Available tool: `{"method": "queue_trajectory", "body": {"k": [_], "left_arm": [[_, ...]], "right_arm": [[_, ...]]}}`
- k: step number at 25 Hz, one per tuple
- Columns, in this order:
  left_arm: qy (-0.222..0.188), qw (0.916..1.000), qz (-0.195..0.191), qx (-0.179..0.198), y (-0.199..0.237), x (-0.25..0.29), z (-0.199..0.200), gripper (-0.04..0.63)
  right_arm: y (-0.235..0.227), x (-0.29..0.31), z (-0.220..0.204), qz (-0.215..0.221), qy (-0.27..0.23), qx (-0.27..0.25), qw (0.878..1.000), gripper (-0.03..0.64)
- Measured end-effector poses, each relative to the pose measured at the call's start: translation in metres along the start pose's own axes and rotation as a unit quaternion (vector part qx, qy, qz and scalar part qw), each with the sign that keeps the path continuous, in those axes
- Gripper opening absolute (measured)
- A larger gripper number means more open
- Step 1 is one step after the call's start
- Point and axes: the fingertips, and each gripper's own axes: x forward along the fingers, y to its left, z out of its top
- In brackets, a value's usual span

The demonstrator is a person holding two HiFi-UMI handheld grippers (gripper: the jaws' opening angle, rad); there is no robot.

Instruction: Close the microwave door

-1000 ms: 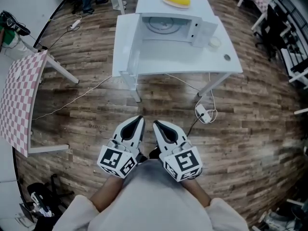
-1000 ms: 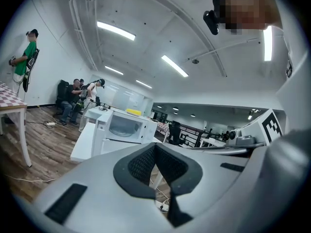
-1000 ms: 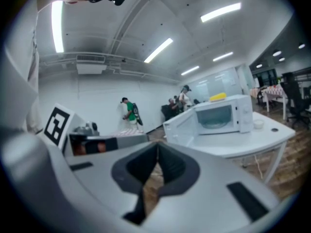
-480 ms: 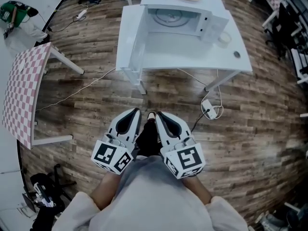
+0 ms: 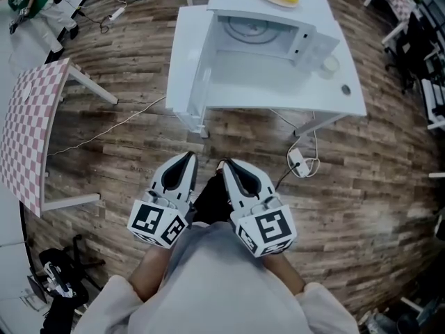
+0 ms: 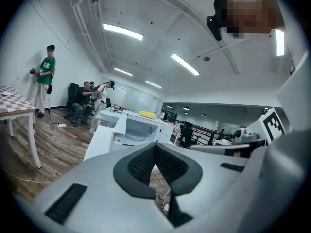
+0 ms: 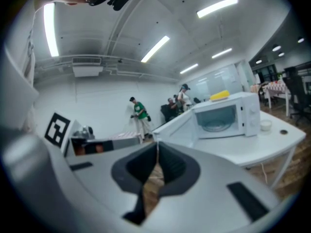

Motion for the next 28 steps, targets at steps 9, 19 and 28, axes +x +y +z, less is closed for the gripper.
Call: {"method": "queue_trajectory", "body": {"k": [9, 19, 28], "left_arm": [[-0.004, 0.9997, 0.025, -0.002, 0.05, 0.022, 0.016, 0.018], [-0.001, 0.9991, 0.036, 0.02, 0.113, 0.047, 0.037, 0.018], [0.019, 0.9994, 0.017, 0.022, 0.14, 0.062, 0.032, 0.018]], "right_arm": [[-0.014, 0.053, 0.016, 0.017, 0.016, -0.006, 1.0, 0.025], [-0.034, 0.112, 0.048, 0.016, 0.019, -0.029, 0.999, 0.025], [-0.035, 0.138, 0.051, 0.007, 0.023, -0.032, 0.999, 0.025]]}}
